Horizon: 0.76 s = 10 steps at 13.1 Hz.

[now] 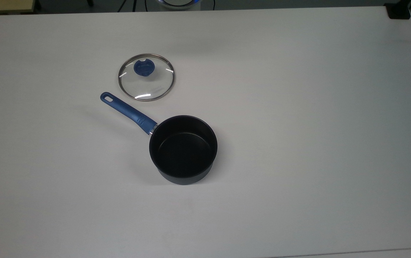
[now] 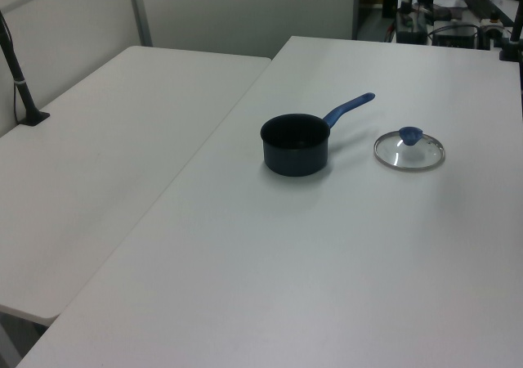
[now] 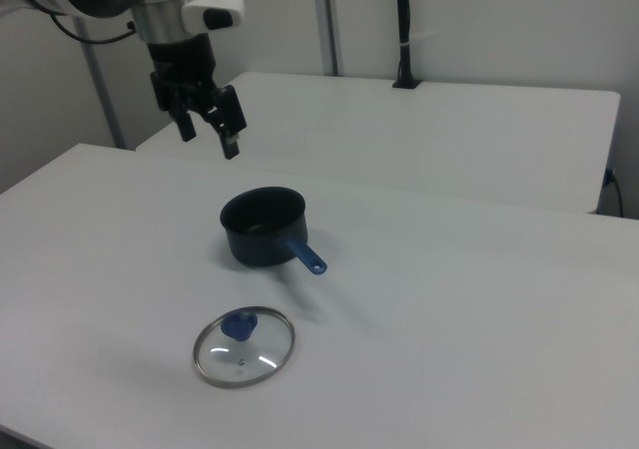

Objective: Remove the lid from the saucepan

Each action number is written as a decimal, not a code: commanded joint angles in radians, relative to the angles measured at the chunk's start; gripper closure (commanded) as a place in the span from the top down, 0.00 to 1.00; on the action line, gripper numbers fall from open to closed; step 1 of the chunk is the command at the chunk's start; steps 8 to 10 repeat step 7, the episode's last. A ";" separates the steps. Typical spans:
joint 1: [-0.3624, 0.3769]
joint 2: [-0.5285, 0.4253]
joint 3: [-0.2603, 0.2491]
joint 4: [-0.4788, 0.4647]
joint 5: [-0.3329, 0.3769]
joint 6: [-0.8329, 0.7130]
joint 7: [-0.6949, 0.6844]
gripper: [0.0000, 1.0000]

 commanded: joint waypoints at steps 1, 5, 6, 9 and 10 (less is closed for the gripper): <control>0.002 0.037 -0.008 0.018 0.003 0.080 -0.115 1.00; 0.002 0.047 -0.006 0.037 0.005 0.077 -0.123 1.00; 0.002 0.048 -0.006 0.037 0.005 0.079 -0.118 1.00; 0.003 0.048 -0.006 0.037 0.005 0.079 -0.126 1.00; 0.003 0.048 -0.006 0.037 0.005 0.079 -0.126 1.00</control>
